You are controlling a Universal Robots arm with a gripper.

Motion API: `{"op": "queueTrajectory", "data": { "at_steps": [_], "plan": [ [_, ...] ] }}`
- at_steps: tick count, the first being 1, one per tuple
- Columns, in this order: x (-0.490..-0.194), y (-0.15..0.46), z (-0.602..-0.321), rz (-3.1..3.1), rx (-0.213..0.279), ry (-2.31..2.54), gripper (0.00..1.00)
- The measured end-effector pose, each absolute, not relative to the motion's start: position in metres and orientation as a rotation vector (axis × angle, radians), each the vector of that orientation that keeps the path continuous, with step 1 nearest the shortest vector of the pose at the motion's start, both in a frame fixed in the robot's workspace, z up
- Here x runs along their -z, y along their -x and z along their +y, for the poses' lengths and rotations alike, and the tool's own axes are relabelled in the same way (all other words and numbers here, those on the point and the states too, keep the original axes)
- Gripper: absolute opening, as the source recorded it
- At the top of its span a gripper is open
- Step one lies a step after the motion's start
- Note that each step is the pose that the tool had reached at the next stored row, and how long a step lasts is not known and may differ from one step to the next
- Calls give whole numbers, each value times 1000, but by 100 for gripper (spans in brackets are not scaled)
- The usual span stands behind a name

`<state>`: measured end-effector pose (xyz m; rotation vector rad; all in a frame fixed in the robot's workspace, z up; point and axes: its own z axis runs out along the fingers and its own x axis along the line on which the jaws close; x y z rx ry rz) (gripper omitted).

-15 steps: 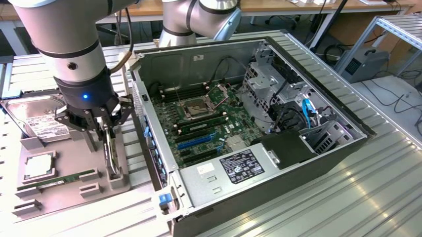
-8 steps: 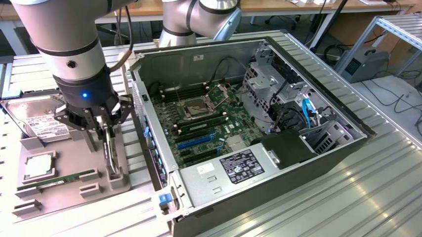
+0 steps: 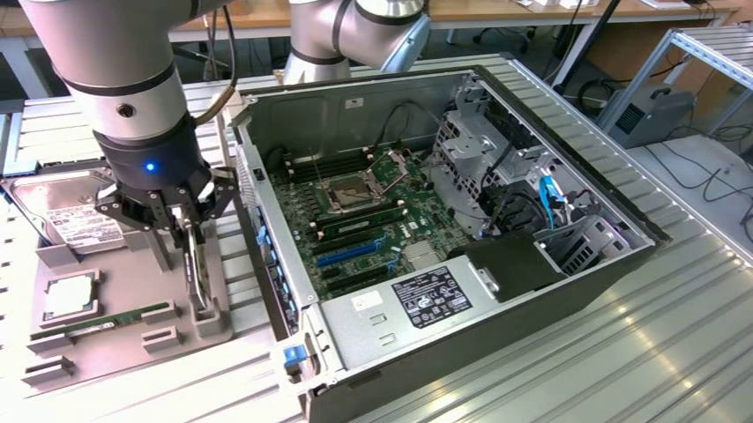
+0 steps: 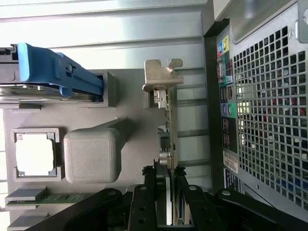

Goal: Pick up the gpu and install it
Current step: 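Pick up the gpu and move the gpu toward the slot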

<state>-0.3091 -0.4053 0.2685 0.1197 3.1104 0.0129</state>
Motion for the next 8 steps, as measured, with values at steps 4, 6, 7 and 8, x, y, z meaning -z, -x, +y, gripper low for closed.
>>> {"op": "queueTrajectory", "data": {
  "at_steps": [4,6,7,8],
  "plan": [
    [-270,309,-405,3110,-13,-120,27],
    [-271,309,-405,3110,-13,-120,27],
    [-271,309,-405,3110,-13,-120,27],
    [-272,309,-405,3110,-13,-120,27]
  ]
}}
